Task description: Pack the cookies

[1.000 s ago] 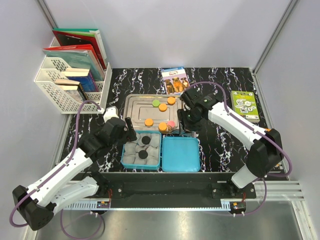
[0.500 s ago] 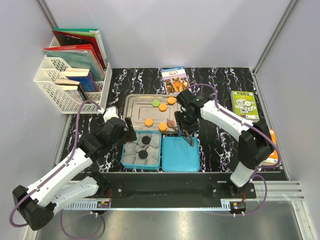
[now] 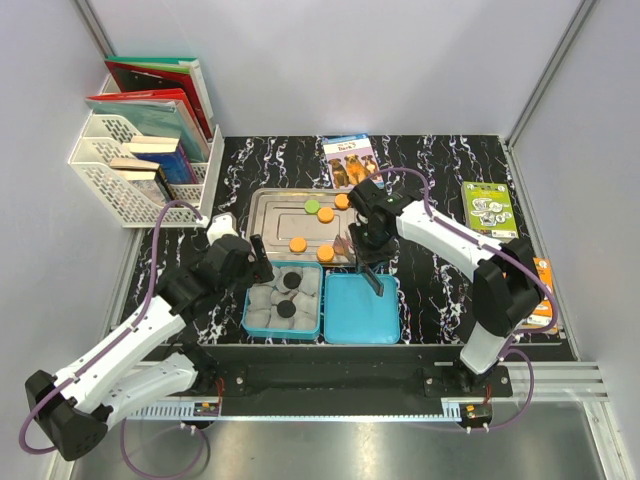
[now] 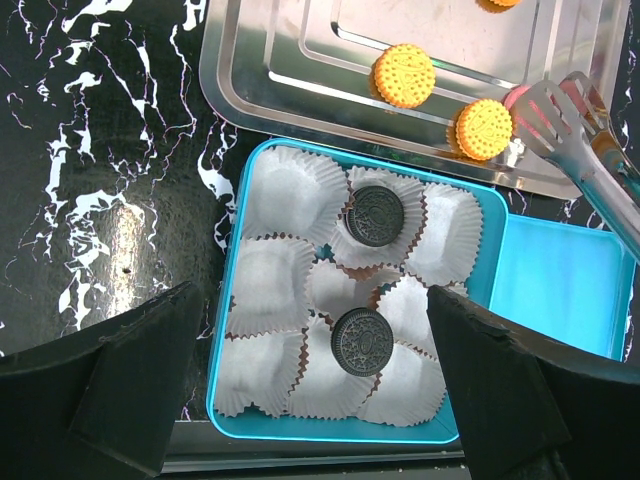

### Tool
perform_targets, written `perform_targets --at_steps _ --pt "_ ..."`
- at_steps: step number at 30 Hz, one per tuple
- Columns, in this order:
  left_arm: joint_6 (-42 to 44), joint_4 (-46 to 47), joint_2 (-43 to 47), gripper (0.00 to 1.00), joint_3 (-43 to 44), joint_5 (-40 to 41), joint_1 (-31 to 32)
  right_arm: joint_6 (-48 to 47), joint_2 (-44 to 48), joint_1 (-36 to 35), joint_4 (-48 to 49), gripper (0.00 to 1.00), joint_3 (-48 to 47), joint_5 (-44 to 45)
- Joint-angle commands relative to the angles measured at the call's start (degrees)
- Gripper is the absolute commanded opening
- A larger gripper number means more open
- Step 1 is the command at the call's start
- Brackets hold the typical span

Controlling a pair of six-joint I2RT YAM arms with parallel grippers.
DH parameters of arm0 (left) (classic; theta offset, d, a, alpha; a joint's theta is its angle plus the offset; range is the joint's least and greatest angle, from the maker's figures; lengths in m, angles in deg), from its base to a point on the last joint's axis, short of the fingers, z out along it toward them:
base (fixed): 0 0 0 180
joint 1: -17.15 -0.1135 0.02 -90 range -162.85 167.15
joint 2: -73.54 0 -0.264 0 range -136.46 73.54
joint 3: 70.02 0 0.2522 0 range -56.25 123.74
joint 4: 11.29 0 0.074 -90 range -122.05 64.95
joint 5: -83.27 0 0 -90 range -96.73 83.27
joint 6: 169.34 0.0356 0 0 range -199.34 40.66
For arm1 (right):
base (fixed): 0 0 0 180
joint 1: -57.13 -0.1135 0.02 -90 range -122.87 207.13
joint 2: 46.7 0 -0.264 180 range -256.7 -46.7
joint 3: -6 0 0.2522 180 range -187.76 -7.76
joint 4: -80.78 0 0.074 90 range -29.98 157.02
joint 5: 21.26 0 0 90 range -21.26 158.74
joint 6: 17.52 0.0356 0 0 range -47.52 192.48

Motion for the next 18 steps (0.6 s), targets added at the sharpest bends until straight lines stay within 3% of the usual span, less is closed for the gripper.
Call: perform_targets --at_steps 1,12,15,16,18 --pt "0.1 1.8 0.3 0.99 -0.6 0.0 -0.2 -0.1 0.7 -0.6 1.5 0.26 0.2 -0.5" --pt "-0.1 1.9 0.1 0.99 -0.1 -0.2 -0.2 0.4 5.0 -0.7 -0.8 0.18 -2.2 2.3" --pt "-0.3 1.9 0.0 0.99 -0.2 -0.4 -0.2 0.2 5.4 -0.8 -1.1 0.33 -2.1 3.4" --pt "-0.3 1.8 0.1 0.99 -0.3 -0.6 -0.2 0.3 5.3 -0.6 -1.0 0.43 -2.1 3.5" --pt "-0.3 1.9 0.1 0.99 -0.3 -0.6 -0.1 0.4 4.7 -0.6 -0.8 0.48 -2.4 3.8"
